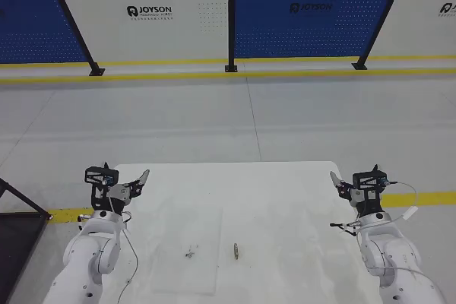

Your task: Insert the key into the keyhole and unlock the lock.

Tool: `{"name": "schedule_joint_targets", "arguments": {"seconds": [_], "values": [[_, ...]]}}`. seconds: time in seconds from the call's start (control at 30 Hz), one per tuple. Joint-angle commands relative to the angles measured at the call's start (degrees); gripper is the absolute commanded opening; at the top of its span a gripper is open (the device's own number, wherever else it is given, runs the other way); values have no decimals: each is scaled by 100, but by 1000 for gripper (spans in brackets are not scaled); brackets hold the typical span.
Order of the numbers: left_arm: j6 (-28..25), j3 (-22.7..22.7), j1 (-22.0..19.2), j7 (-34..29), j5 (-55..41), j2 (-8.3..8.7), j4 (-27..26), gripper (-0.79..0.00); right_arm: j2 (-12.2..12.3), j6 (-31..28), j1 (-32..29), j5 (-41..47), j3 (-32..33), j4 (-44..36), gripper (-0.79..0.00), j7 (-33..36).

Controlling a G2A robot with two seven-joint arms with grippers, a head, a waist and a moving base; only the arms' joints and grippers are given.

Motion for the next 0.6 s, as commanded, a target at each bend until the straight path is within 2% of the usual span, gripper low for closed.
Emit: {"name": "schedule_joint_targets", "arguments": {"seconds": [0.0, 0.03, 0.1, 0.2, 0.37, 0.43, 0.57], "values": [[-100, 19, -7, 3, 29, 5, -41, 0, 0, 0, 0, 0, 0, 0, 0, 0], [-400, 5, -17, -28, 117, 25, -115, 0, 0, 0, 0, 0, 0, 0, 0, 0], [-598, -141, -2, -189, 295, 56, -299, 0, 0, 0, 0, 0, 0, 0, 0, 0], [-1159, -199, 236, -497, 446, 95, -748, 0, 0, 0, 0, 0, 0, 0, 0, 0], [-2222, -274, 1078, -1083, 607, 162, -1645, 0, 0, 0, 0, 0, 0, 0, 0, 0], [-2598, -263, 1431, -1296, 607, 182, -1847, 0, 0, 0, 0, 0, 0, 0, 0, 0], [-2917, -27, 1981, -1703, 734, 196, -2099, 0, 0, 0, 0, 0, 0, 0, 0, 0]]}}
